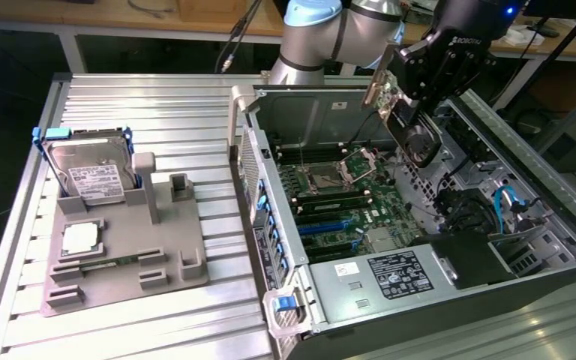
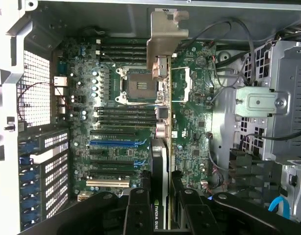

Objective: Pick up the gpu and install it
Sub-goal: 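Insert the gpu into the slot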

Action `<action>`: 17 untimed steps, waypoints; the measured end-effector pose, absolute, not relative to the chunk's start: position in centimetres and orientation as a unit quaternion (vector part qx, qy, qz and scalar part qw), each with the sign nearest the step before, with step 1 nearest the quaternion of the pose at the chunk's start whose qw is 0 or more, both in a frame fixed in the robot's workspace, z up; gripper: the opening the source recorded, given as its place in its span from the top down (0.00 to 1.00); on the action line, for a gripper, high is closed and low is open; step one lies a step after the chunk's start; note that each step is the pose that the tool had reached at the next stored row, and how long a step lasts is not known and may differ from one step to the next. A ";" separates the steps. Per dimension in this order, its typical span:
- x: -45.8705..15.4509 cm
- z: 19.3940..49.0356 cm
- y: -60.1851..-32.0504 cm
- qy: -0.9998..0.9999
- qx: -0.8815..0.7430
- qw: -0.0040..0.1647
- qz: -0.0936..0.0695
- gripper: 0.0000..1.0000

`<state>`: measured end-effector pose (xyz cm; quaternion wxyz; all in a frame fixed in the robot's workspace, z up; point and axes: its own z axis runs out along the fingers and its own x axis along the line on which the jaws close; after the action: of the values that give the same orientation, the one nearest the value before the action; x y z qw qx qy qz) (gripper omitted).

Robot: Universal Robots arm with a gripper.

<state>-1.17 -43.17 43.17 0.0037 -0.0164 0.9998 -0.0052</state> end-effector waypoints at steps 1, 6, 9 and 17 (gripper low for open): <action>-1.2 43.2 -43.2 1.000 -0.021 0.004 -0.005 0.73; -1.2 43.2 -43.2 0.998 -0.065 0.004 -0.005 0.73; -1.2 43.2 -43.2 0.995 -0.096 0.004 -0.004 0.73; -1.2 43.1 -43.2 0.983 -0.183 0.005 -0.004 0.73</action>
<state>-1.17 -43.17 43.06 0.0045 -0.1830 0.9831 -0.0041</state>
